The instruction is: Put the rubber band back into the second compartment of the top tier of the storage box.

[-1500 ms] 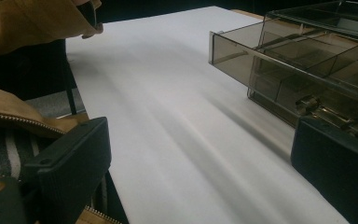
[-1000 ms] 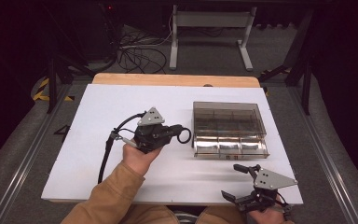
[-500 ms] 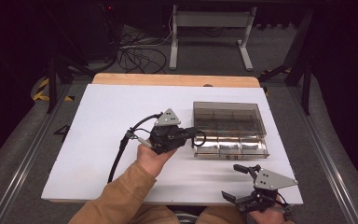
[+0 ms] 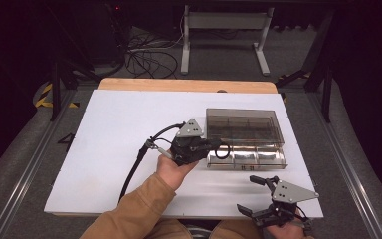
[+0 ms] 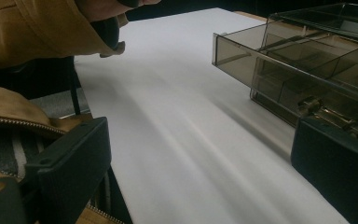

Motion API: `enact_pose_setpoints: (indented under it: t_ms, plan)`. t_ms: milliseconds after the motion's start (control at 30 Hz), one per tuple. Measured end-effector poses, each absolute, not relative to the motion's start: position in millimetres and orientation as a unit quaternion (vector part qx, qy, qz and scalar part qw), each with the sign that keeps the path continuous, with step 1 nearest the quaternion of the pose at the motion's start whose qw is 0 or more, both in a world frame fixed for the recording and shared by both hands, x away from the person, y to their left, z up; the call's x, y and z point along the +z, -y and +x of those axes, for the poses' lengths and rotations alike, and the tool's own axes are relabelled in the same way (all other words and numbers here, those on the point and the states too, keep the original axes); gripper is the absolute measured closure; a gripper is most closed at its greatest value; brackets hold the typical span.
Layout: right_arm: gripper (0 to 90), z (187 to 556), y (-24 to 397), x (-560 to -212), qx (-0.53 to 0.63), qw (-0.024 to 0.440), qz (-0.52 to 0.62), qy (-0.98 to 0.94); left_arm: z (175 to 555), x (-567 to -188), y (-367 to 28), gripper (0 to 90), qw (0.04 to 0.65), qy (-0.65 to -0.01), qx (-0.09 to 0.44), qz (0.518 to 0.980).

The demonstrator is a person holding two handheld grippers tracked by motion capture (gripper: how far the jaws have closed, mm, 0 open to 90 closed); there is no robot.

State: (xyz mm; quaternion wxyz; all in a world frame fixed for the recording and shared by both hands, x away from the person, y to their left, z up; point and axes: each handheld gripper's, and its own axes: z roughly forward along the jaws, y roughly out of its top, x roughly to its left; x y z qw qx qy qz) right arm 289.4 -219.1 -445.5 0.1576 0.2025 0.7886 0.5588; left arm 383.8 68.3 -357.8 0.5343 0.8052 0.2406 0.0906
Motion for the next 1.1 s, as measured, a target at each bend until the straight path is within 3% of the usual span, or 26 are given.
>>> enact_pose_setpoints:
  t_ms: [1100]
  plan:
    - [5.7,289.7,219.3,-445.7,0.559,0.155,0.2,-0.789,393.2,-388.1,-23.7,86.0,0.541,-0.24,0.095,0.8]
